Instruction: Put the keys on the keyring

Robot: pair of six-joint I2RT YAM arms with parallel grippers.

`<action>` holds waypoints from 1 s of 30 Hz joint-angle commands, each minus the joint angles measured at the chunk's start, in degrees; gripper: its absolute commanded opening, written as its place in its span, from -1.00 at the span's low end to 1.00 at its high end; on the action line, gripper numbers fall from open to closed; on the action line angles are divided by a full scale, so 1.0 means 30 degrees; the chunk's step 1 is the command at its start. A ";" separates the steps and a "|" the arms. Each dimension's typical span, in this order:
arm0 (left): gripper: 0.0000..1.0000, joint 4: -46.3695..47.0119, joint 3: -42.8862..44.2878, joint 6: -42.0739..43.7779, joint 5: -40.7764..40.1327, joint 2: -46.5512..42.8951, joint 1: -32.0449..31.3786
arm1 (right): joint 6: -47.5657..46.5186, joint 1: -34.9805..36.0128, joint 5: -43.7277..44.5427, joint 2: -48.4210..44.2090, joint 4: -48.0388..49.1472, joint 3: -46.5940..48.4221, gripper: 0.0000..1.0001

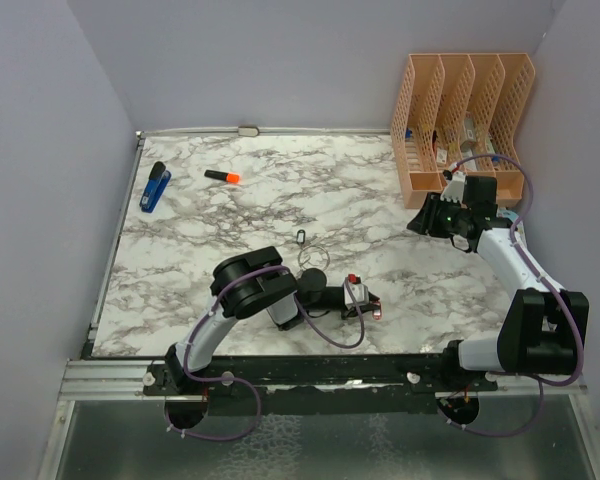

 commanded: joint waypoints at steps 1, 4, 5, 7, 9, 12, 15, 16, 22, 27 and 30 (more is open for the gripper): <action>-0.52 0.0364 0.0077 -0.0360 0.0593 0.0616 0.0031 | 0.0079 0.0005 0.0254 -0.0036 0.0249 -0.0278 -0.26; -0.65 0.0495 0.0060 -0.0378 0.0566 0.0616 0.0037 | 0.0105 0.0005 0.0233 -0.0061 0.0282 -0.0344 -0.27; -0.66 0.0513 0.0049 -0.0388 0.0542 0.0616 0.0053 | 0.0111 0.0008 0.0225 -0.0064 0.0289 -0.0335 -0.27; -0.67 0.0640 0.0020 -0.0487 0.0456 0.0607 0.0041 | 0.0124 0.0007 0.0252 -0.0092 0.0287 -0.0361 -0.28; -0.67 0.0688 -0.0053 -0.0520 0.0471 0.0516 0.0039 | 0.0103 0.0021 0.0253 -0.0123 0.0284 -0.0360 -0.28; -0.77 0.0710 -0.0094 -0.0634 0.0476 0.0392 0.0054 | 0.0128 0.0009 0.0229 -0.0042 0.0296 -0.0368 -0.31; -0.92 0.0665 -0.0128 -0.0780 0.0505 0.0226 0.0039 | 0.0143 0.0006 0.0182 0.0045 0.0339 -0.0357 -0.37; -0.97 0.0622 -0.0128 -0.0869 0.0505 0.0153 0.0039 | 0.0131 0.0012 0.0185 0.0037 0.0340 -0.0380 -0.39; -1.00 0.0226 -0.0152 -0.1676 0.0520 -0.0595 0.0068 | -0.0299 0.0005 0.0401 -0.0493 0.0313 -0.0218 -0.41; -1.00 -0.0380 -0.0167 -0.1938 0.0541 -0.1255 0.0170 | -0.0549 0.0005 0.0460 -0.0438 -0.0049 0.0206 -0.41; -1.00 -0.0735 -0.0072 -0.1943 0.0381 -0.1323 0.0419 | -0.0531 0.0005 0.0473 -0.0545 -0.0008 0.0133 -0.41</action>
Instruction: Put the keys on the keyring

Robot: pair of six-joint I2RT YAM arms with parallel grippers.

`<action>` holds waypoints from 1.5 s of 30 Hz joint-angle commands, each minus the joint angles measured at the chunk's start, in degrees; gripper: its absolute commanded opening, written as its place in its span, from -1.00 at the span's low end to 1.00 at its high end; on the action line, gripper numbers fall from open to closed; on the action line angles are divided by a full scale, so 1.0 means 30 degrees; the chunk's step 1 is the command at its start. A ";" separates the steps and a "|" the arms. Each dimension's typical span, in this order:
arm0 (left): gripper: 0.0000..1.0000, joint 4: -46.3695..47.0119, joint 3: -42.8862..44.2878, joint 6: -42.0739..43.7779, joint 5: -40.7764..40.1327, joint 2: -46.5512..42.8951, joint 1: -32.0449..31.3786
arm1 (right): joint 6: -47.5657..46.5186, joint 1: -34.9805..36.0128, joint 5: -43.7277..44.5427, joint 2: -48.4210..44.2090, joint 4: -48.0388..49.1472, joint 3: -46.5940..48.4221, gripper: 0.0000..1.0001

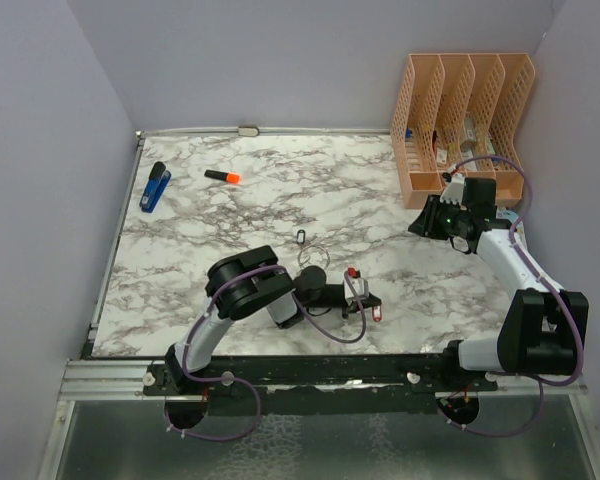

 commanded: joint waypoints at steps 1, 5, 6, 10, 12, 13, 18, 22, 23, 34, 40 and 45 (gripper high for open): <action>-1.00 -0.0751 -0.0063 -0.0466 0.0238 -0.0736 0.0473 | -0.0318 0.0005 0.0430 -0.0553 0.0093 0.0339 -0.41; -1.00 -0.1481 -0.0090 -0.0159 0.0462 -0.0903 0.0737 | -0.0303 0.0012 0.0389 -0.0534 0.0095 0.0312 -0.41; -1.00 -0.1523 -0.0117 -0.0096 0.0544 -0.0863 0.0769 | -0.0267 0.0009 0.0360 -0.0533 0.0103 0.0321 -0.41; -1.00 -0.1617 0.0044 0.0052 0.0627 -0.0389 0.0787 | -0.0171 0.0005 0.0299 -0.0588 0.0114 0.0356 -0.41; -1.00 -0.1624 0.0205 0.0079 0.0603 -0.0109 0.0856 | -0.0157 0.0005 0.0324 -0.0648 0.0116 0.0409 -0.41; -1.00 -0.1618 0.0264 0.0062 0.0601 -0.0024 0.0887 | -0.0142 0.0005 0.0304 -0.0650 0.0095 0.0443 -0.41; -1.00 -0.2032 0.0519 0.0413 0.0547 0.0249 0.1017 | -0.0120 0.0001 0.0251 -0.0666 0.0082 0.0558 -0.41; -1.00 -0.2235 0.0653 0.0509 0.0514 0.0425 0.1151 | -0.0056 0.0009 0.0160 -0.0627 0.0140 0.0500 -0.41; -1.00 -0.2280 0.0683 0.0555 0.0480 0.0478 0.1165 | -0.0056 0.0005 0.0144 -0.0648 0.0149 0.0491 -0.41; -0.94 -0.2415 0.0787 0.0424 0.0427 0.0818 0.1343 | 0.0000 0.0005 0.0066 -0.0621 0.0178 0.0512 -0.41; -0.84 -0.2452 0.0758 0.0424 0.0425 0.0997 0.1372 | 0.0036 0.0025 0.0033 -0.0592 0.0203 0.0454 -0.41; -0.83 -0.2493 0.0845 0.0409 0.0469 0.1179 0.1438 | 0.0006 0.0009 0.0063 -0.0649 0.0231 0.0362 -0.41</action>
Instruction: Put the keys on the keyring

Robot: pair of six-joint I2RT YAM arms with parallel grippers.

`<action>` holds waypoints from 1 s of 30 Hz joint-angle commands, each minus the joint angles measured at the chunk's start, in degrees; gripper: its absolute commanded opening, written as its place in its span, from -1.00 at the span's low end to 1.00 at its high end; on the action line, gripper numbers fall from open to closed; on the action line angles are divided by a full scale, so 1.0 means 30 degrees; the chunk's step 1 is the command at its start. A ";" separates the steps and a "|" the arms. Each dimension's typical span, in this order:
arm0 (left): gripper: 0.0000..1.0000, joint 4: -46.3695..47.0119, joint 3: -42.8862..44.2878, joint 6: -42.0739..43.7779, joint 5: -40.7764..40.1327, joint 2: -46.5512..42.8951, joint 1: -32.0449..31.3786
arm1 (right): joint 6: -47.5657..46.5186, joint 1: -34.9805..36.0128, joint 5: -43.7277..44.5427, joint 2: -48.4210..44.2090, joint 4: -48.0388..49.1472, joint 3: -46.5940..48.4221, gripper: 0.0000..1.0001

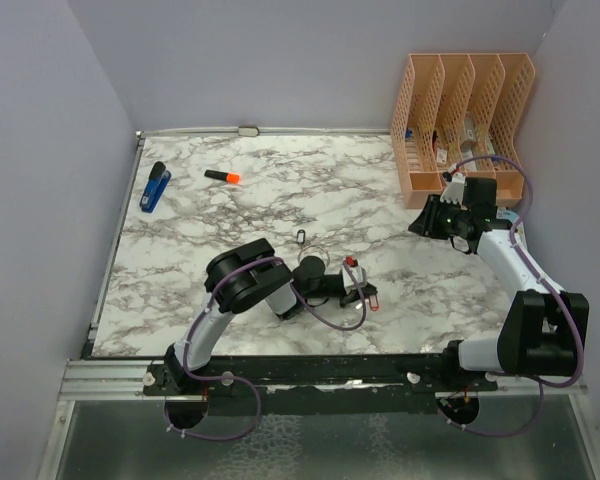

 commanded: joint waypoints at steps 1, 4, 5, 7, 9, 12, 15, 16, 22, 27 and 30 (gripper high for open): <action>-0.84 -0.1162 0.0008 0.0072 0.0337 0.0864 0.0175 | 0.0043 0.0005 0.0070 -0.0519 0.0230 0.0320 -0.41; -0.83 -0.1163 0.0038 -0.0010 0.0379 0.0885 0.0200 | 0.0042 0.0020 0.0100 -0.0512 0.0252 0.0305 -0.41; -0.83 -0.1177 0.0078 -0.0052 0.0406 0.0920 0.0192 | 0.0028 0.0014 0.0099 -0.0516 0.0233 0.0288 -0.41; -0.84 -0.1170 0.0136 -0.0126 0.0412 0.1000 0.0185 | 0.0015 0.0009 0.0103 -0.0513 0.0225 0.0308 -0.40; -0.83 -0.1180 0.0186 -0.0243 0.0453 0.1052 0.0200 | -0.0012 0.0005 0.0125 -0.0519 0.0159 0.0330 -0.40; -0.83 -0.1188 0.0200 -0.0376 0.0581 0.1052 0.0207 | -0.0060 0.0005 0.0226 -0.0584 0.0144 0.0287 -0.40; -0.83 -0.1293 0.0225 -0.0509 0.0660 0.1072 0.0207 | -0.0023 0.0005 0.0189 -0.0492 0.0135 0.0260 -0.40; -0.83 -0.1336 0.0193 -0.0583 0.0723 0.1075 0.0193 | -0.0006 0.0005 0.0187 -0.0462 0.0116 0.0239 -0.40; -1.00 -0.1223 -0.0015 -0.0743 0.0807 0.1028 0.0207 | 0.0088 0.0013 0.0216 -0.0474 0.0257 0.0075 -0.40; -1.00 -0.1354 -0.0043 -0.0862 0.0669 0.0636 0.0202 | -0.0299 0.0020 0.0594 -0.0761 0.0179 0.0232 -0.60; -1.00 -0.1883 -0.0282 -0.0814 0.0327 -0.0455 0.0229 | -0.1276 0.0028 0.1134 -0.1201 -0.0323 0.0990 -0.86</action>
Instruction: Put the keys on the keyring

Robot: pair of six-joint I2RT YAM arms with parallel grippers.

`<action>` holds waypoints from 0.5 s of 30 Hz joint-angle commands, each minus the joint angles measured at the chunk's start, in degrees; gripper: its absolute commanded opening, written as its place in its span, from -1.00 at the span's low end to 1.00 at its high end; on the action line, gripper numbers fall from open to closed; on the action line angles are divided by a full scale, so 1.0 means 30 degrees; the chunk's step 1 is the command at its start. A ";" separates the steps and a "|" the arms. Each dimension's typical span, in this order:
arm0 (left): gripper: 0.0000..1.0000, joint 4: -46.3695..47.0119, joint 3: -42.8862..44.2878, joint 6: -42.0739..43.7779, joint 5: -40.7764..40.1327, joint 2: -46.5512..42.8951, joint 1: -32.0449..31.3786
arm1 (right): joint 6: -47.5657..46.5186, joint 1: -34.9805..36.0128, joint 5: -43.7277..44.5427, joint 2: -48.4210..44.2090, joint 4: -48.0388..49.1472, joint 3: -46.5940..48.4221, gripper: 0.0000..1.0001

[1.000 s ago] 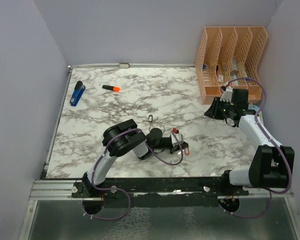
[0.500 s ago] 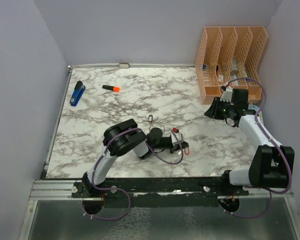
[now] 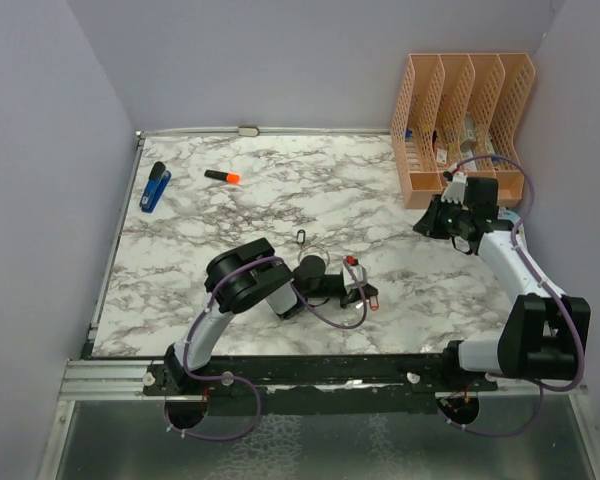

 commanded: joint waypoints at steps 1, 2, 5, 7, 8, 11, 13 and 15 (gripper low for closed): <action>-1.00 -0.2354 -0.0584 -0.0112 -0.0108 -0.1209 0.0156 | -0.1376 0.0008 0.1145 -0.1236 -0.0304 0.1271 -0.83; -1.00 -0.2786 -0.0582 -0.0106 -0.0056 -0.1781 0.0225 | -0.1651 0.0005 0.1171 -0.1405 -0.0229 0.1552 -0.74; -1.00 -0.4529 -0.0378 -0.0668 0.0108 -0.3760 0.0676 | -0.1804 0.0013 -0.0008 -0.1460 0.0133 0.2468 -0.43; -1.00 -0.5908 -0.0104 -0.1244 0.0559 -0.4895 0.1196 | -0.1361 0.0005 -0.1114 -0.0732 0.0269 0.2999 -0.37; -1.00 -0.6874 0.0056 -0.1346 0.0639 -0.5483 0.1428 | -0.1118 0.0005 -0.1818 -0.0108 0.0004 0.3459 -0.40; -1.00 -0.9638 0.0525 -0.1567 0.1067 -0.7360 0.2208 | -0.1208 0.0004 -0.5320 0.2607 -0.2063 0.5588 -0.55; -1.00 -1.1637 0.0889 -0.1821 0.1371 -0.8484 0.2808 | -0.1121 0.0048 -0.6724 0.3661 -0.2189 0.6393 -0.45; -1.00 -1.3399 0.1293 -0.2263 0.1996 -0.9537 0.3521 | -0.1297 0.0301 -0.6857 0.3039 -0.1132 0.6098 -0.22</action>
